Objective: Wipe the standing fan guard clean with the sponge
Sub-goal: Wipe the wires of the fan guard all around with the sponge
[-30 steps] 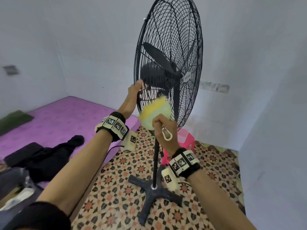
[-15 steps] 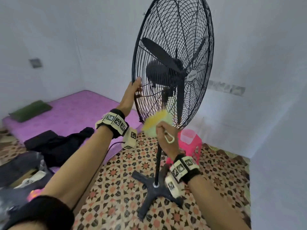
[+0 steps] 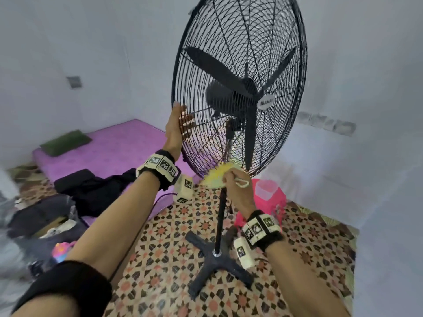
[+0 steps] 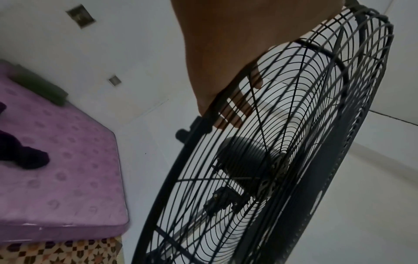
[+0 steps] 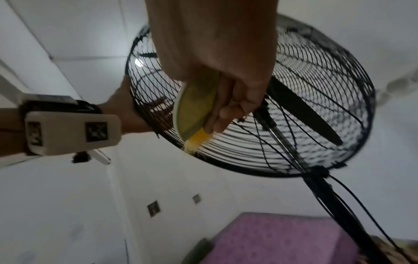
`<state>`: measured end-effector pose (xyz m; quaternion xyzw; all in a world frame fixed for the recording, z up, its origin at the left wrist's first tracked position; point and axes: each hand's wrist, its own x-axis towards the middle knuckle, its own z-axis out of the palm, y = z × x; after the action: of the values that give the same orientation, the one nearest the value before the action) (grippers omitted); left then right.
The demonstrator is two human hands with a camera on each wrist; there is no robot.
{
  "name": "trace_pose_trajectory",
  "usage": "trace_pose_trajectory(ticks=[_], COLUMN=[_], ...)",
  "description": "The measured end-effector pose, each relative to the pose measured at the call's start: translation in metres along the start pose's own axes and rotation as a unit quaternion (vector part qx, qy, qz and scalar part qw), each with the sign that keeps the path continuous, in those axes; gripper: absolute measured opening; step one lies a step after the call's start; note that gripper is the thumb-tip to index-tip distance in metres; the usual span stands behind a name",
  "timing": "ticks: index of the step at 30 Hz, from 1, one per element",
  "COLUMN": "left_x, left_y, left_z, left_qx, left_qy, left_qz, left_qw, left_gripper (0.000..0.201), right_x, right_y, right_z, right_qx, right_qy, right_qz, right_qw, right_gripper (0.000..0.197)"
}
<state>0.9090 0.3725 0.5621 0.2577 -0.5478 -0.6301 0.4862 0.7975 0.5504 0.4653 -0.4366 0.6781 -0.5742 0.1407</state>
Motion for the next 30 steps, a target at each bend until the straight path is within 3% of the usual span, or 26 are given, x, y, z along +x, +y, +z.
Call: trace_pose_trajectory(ticks=[6,8,12,13,18,21,24,26,30], left_x=[0.010,0.004,-0.001,-0.002,-0.001,0.002,0.007,0.009,0.011], left_y=[-0.018,-0.012,-0.006,-0.007,-0.007,-0.006,-0.007,-0.008,-0.008], left_z=[0.011,0.013,0.008,0.008,0.017,0.014,0.002,-0.001,0.003], left_qx=[0.013,0.010,-0.007,-0.007,0.007,-0.004,-0.022,-0.031,-0.015], left_qy=[0.056,0.059,0.053,0.053,0.077,0.078,0.068,0.060,0.057], left_qz=[0.017,0.019,0.017,0.022,0.048,0.043,0.031,0.028,0.032], left_qw=[0.998,0.998,0.998,0.998,0.996,0.996,0.997,0.997,0.998], left_gripper=[0.107,0.105,0.088,0.086,0.080,0.090,0.095,0.097,0.096], right_x=[0.022,0.029,0.008,0.005,0.042,0.049,0.036,0.033,0.056], right_y=[-0.073,-0.061,-0.007,-0.007,-0.081,-0.075,-0.035,-0.034,-0.083], right_z=[-0.004,0.001,0.001,-0.003,-0.011,-0.006,-0.002,-0.007,-0.020], right_qx=[0.058,0.048,0.031,0.036,0.093,0.117,0.038,0.051,0.148], right_qy=[0.016,0.007,-0.024,-0.019,0.035,0.012,-0.018,-0.005,0.075], right_qz=[-0.200,-0.178,-0.028,-0.019,-0.154,-0.108,-0.019,0.012,-0.066], right_qw=[0.978,0.983,0.999,0.999,0.983,0.987,0.999,0.999,0.984], right_gripper=[0.022,0.022,0.019,0.019,0.015,0.014,0.015,0.016,0.020])
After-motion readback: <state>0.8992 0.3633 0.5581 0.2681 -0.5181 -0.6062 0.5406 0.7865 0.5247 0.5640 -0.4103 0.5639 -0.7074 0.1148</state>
